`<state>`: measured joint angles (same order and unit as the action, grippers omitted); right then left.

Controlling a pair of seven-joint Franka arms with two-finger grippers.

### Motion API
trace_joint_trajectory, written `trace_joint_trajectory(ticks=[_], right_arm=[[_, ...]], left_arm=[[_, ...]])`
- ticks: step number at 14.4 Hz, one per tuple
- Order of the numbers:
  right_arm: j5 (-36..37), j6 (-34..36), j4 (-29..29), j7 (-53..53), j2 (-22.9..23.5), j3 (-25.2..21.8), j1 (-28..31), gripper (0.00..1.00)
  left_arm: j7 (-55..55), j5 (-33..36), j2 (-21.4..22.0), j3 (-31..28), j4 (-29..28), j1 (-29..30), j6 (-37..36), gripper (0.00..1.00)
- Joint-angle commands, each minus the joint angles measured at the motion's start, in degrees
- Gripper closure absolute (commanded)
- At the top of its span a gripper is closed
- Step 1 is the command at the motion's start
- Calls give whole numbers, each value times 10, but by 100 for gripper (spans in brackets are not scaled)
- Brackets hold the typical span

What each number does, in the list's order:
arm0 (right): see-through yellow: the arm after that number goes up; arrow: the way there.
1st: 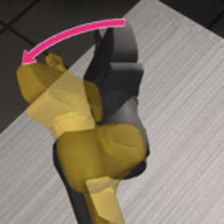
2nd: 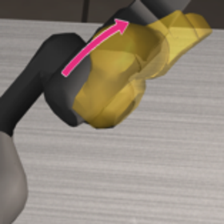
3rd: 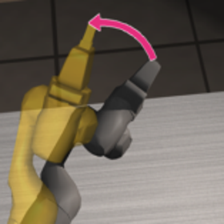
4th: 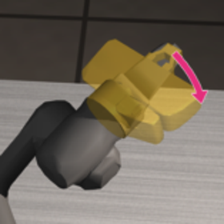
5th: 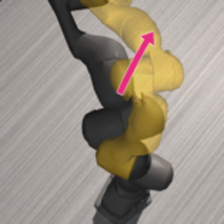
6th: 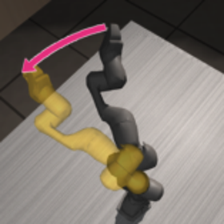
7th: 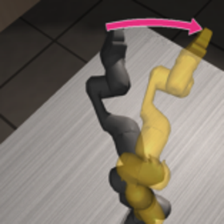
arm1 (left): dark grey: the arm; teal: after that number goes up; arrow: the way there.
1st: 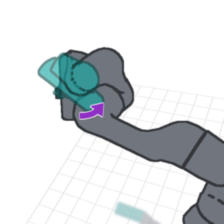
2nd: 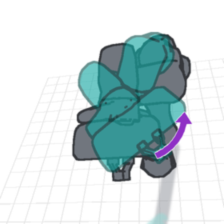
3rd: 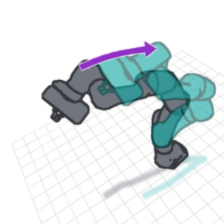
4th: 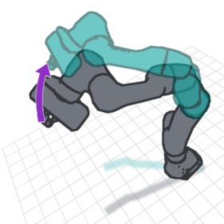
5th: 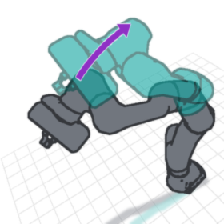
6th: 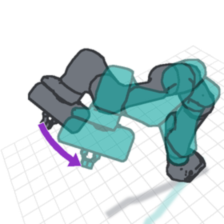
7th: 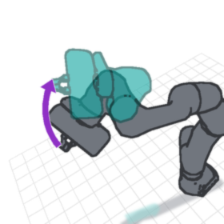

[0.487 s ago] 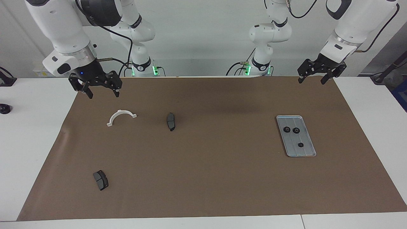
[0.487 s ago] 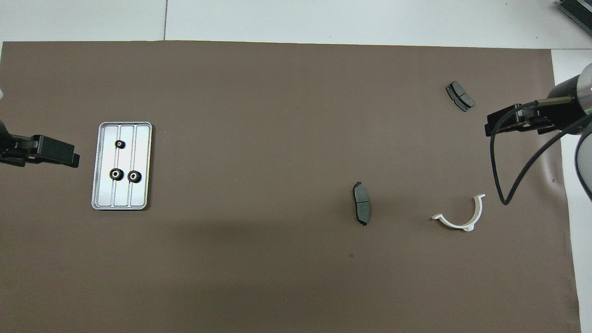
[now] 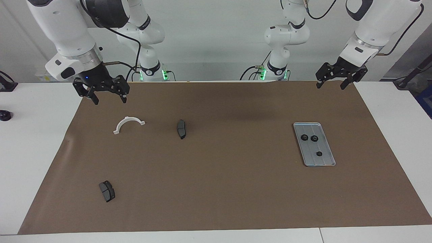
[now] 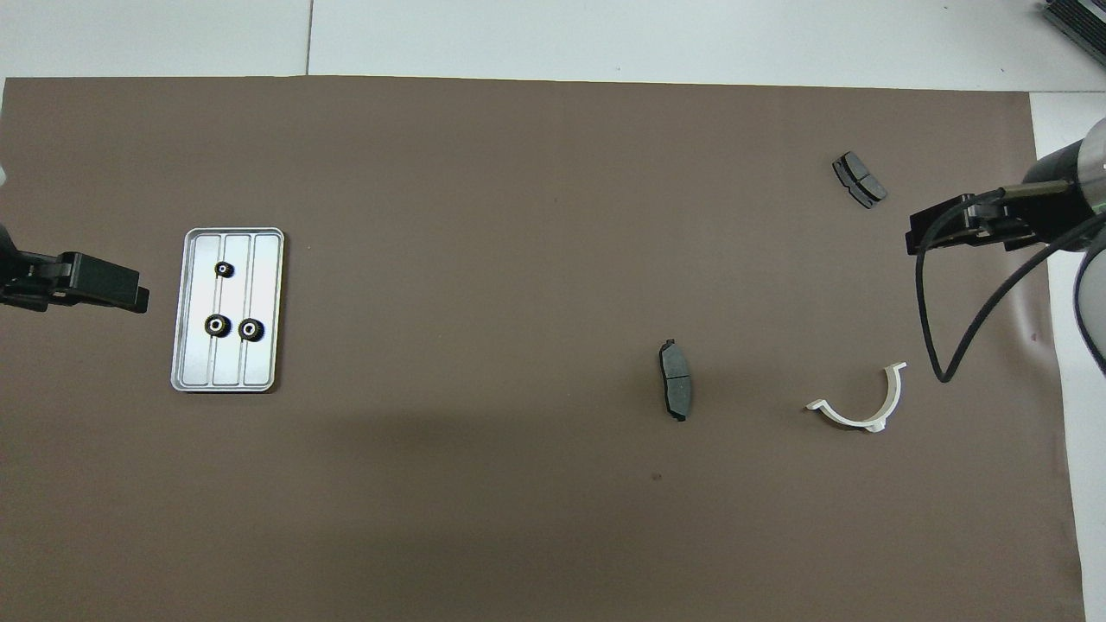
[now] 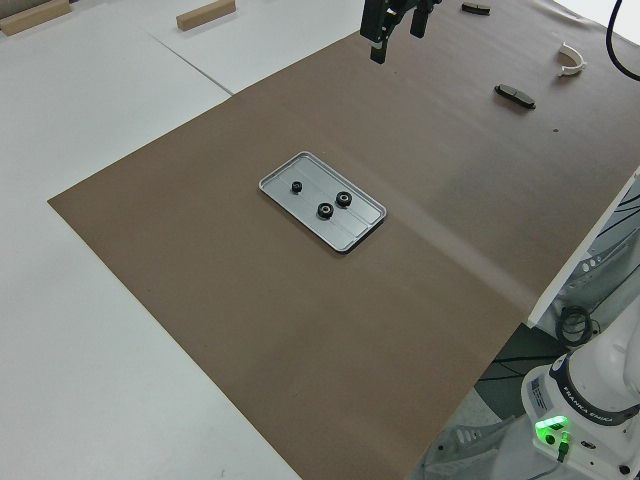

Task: Place bearing gear from tray to pile

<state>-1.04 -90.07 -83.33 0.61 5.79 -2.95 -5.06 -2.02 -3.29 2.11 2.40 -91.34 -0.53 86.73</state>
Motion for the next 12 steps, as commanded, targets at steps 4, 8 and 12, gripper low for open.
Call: trace_joint_trajectory(ticks=[4, 8, 12], right_arm=[[-9, 10, -1, -12, -3, 1, 6, 0], [-9, 9, -1, -12, -3, 1, 6, 0], [-9, 10, -2, -11, -3, 1, 6, 0]], left_arm=[[-2, 12, 10, -4, -100, 22, 145, 0], [-5, 13, -101, -4, -110, 47, 278, 0], [-4, 13, -134, -5, -210, 48, 443, 0]])
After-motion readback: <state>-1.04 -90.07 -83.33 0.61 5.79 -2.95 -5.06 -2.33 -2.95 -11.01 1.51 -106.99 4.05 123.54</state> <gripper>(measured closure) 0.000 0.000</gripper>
